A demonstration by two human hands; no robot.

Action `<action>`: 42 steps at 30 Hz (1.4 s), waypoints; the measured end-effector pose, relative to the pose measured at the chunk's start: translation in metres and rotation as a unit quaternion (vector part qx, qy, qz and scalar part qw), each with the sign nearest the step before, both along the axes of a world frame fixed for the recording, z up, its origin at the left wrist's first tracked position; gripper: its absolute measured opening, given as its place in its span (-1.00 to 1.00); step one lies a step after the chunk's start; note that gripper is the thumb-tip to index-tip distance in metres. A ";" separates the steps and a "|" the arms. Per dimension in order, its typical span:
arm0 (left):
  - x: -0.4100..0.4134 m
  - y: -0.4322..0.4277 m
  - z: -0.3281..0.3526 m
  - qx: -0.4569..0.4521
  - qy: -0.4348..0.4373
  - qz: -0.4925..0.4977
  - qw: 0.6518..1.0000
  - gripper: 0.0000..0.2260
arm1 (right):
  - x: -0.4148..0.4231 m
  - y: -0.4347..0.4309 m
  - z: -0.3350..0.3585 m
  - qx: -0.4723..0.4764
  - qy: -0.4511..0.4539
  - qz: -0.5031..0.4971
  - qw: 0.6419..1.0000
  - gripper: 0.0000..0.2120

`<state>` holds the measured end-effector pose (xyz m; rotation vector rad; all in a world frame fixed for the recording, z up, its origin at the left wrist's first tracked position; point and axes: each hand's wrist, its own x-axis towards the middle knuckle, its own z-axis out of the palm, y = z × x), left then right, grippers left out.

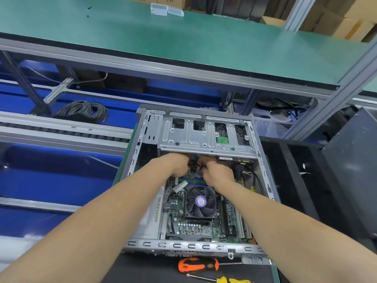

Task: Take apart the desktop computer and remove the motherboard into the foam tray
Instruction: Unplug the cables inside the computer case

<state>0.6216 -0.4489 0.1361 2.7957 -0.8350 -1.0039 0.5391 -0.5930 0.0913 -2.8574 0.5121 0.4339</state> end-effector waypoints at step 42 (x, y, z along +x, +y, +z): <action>-0.004 0.034 0.060 0.035 0.093 -0.009 0.995 -0.49 | -0.023 -0.001 0.032 0.168 0.031 -0.138 0.976 -0.45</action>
